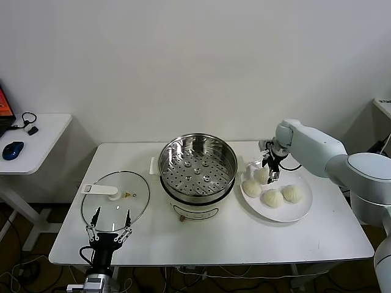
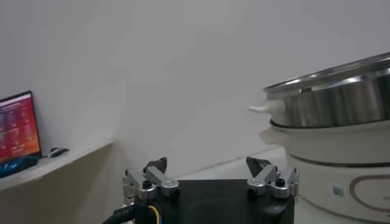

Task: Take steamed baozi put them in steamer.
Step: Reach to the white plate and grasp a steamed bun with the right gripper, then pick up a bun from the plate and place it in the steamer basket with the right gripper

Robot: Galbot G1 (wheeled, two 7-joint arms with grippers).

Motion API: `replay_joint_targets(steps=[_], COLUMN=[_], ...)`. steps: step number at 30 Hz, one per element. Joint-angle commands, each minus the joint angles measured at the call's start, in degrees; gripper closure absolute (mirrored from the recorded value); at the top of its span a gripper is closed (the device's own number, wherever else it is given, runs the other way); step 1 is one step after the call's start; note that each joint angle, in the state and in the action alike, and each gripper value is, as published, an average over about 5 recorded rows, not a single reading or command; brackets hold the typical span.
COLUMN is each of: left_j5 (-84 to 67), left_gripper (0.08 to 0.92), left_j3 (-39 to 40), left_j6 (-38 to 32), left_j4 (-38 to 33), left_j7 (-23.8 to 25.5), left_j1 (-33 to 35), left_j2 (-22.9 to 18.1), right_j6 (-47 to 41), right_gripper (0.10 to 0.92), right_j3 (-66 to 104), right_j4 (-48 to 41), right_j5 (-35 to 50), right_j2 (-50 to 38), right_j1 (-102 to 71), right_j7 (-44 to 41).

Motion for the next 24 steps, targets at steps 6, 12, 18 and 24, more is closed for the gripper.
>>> replay_joint_targets(steps=[6,12,18,24], left_j5=[0.4,0.4,0.7,0.8], left_gripper=[0.177,0.177,0.177,0.177], left_j3=[0.0,-0.2,-0.3,-0.7], left_j6=[-0.3,-0.4,-0.5,-0.6], left_j4=[0.2,0.2,0.3,0.0], left_j7=[-0.1,-0.1,-0.1,-0.2], left_j1=[-0.1,-0.1,-0.1,0.1], left_j2=[-2.8,-2.8,-2.8,-2.8], right_j6=[0.3,0.3,0.4,2.2], right_gripper=[0.275,0.35,0.355,0.355], right_j3=[2.1,2.1,1.5,-3.0], right_j4=[-1.6,-1.5,-0.2,4.7], right_j5=[-1.4,-1.7,-1.6,-0.1], right_j2=[0.8,1.0,0.3,-2.5], right_j1=[-0.9,-0.8,0.2,5.1], right_j7=[0.4,0.6,0.4,-0.4])
